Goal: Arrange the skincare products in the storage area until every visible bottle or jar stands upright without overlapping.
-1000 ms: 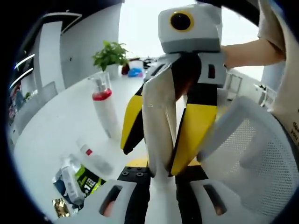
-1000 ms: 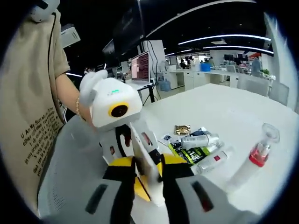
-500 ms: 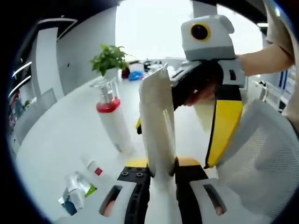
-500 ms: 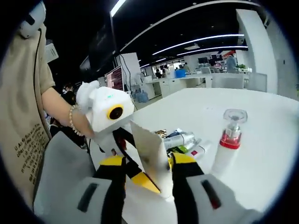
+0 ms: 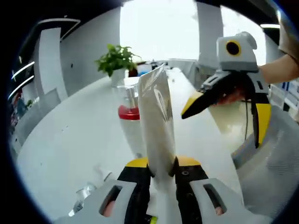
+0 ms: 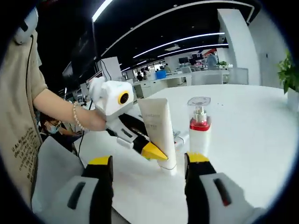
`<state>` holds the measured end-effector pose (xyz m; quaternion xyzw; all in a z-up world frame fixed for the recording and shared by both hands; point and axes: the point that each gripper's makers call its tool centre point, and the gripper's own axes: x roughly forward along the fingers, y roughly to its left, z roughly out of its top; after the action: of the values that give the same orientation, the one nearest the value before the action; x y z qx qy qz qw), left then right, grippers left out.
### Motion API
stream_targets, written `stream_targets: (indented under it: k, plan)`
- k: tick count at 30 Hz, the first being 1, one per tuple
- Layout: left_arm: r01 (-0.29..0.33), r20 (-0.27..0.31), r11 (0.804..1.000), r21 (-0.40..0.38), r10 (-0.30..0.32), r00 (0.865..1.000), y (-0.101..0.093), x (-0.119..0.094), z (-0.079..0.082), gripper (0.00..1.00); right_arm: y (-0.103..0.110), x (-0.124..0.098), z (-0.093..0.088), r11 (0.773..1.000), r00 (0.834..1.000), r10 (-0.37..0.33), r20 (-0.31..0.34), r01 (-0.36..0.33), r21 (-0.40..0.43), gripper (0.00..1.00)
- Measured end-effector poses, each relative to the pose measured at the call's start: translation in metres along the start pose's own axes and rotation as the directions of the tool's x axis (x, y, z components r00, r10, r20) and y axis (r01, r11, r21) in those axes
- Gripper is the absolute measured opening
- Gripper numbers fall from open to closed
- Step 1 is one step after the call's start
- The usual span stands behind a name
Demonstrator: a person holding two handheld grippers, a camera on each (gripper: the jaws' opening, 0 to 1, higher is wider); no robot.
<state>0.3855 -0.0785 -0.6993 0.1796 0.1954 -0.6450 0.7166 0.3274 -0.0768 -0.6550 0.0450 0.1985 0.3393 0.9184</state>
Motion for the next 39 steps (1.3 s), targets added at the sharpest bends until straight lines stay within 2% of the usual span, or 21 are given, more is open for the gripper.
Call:
stream_targets:
  k: [8, 19, 33, 36, 39]
  plan:
    - [-0.018, 0.004, 1.000, -0.007, 0.018, 1.000, 0.023, 0.005, 0.003, 0.15, -0.014, -0.009, 0.000, 0.998, 0.998, -0.056, 0.020, 0.055, 0.029, 0.72]
    - [-0.014, 0.008, 1.000, -0.010, 0.014, 1.000, 0.044, 0.011, 0.006, 0.15, -0.020, -0.016, -0.004, 0.996, 0.996, -0.081, 0.020, 0.080, 0.048, 0.73]
    - [-0.007, -0.009, 1.000, -0.028, 0.007, 1.000, 0.047, 0.013, 0.004, 0.18, -0.021, -0.016, -0.002, 0.995, 0.996, -0.085, 0.022, 0.084, 0.051, 0.73]
    - [-0.023, 0.008, 0.999, -0.047, 0.023, 1.000, 0.046, 0.011, 0.011, 0.29, -0.020, -0.017, 0.001, 0.995, 0.996, -0.083, 0.023, 0.082, 0.050, 0.74]
    - [-0.029, 0.013, 0.998, -0.052, 0.030, 0.999, 0.044, 0.008, 0.015, 0.31, -0.019, -0.018, 0.004, 0.996, 0.996, -0.082, 0.020, 0.081, 0.043, 0.74]
